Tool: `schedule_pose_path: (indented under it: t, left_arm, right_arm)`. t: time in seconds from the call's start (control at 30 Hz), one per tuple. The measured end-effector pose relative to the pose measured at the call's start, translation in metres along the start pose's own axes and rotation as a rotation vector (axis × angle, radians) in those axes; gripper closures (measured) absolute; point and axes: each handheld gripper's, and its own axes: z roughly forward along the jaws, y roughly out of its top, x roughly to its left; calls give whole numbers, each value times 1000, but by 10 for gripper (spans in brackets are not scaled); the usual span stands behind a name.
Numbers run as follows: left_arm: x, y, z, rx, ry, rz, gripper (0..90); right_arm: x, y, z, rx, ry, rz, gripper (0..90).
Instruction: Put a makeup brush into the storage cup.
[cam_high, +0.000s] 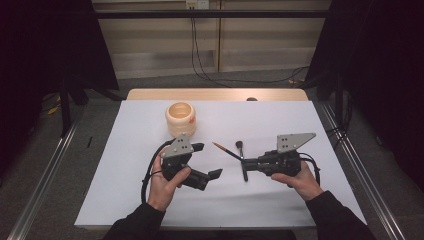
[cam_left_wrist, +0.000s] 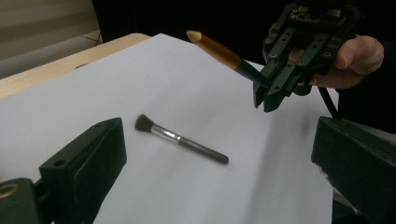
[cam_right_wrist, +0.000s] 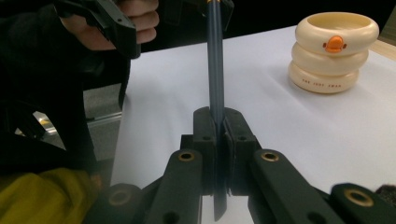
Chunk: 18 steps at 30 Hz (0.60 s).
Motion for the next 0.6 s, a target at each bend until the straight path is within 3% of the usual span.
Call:
schedule_pose_path:
  t: [0.17,0.37,0.5,0.6]
  left_arm:
    - [-4,0,3,0,-30,8,33]
    - [-7,2,6,-26,-26,9,42]
    - [-13,3,9,-46,-34,38,52]
    - [-15,5,11,-60,-30,19,53]
  right_arm:
    - [0,0,0,-40,-3,16,849]
    - [-1,0,0,-76,5,27,849]
    - [-2,1,0,-83,11,26,849]
    - [-1,2,1,-85,13,22,849]
